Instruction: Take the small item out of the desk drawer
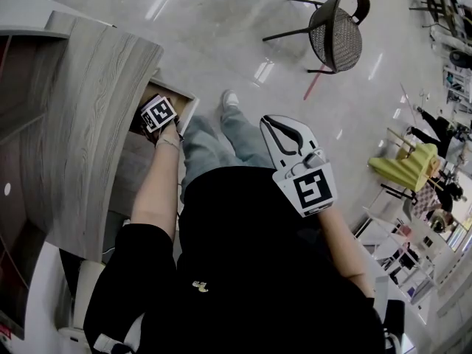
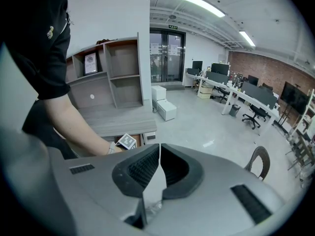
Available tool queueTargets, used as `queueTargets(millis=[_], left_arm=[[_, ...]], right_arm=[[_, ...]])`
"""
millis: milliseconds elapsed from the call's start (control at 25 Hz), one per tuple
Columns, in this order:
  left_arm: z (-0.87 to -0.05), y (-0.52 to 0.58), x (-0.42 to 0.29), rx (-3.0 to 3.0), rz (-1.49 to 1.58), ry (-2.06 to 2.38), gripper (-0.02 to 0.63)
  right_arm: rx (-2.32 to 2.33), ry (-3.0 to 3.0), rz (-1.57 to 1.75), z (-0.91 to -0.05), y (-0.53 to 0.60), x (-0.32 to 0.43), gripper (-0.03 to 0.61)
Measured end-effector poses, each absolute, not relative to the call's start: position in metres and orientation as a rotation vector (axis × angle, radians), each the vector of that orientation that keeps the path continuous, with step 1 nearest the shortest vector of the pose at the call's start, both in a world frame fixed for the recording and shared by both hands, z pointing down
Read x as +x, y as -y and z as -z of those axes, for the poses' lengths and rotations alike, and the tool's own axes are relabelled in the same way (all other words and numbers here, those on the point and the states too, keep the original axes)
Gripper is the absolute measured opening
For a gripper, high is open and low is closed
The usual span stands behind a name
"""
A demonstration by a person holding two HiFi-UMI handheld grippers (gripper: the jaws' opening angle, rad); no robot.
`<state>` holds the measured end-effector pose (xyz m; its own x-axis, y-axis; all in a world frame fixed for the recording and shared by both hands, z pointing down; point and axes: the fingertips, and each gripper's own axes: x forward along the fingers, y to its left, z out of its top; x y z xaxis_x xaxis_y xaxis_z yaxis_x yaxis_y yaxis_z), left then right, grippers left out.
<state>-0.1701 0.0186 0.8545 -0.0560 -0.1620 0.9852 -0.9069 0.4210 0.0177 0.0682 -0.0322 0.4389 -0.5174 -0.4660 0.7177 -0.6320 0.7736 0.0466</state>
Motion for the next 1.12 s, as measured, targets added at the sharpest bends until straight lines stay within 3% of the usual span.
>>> queueTargets(millis=[360,1120], left_arm=[[-0.841,-0.016,-0.159,1.096,-0.798,1.482,0.451],[-0.757,-0.012,-0.153,1.294,-0.870,1.518,0.451]], right_arm=[[0.821,2.236,-0.296,-0.435,0.034,0.070,0.003],[0.782,2.392,-0.228,-0.407,0.048,0.062,0.003]])
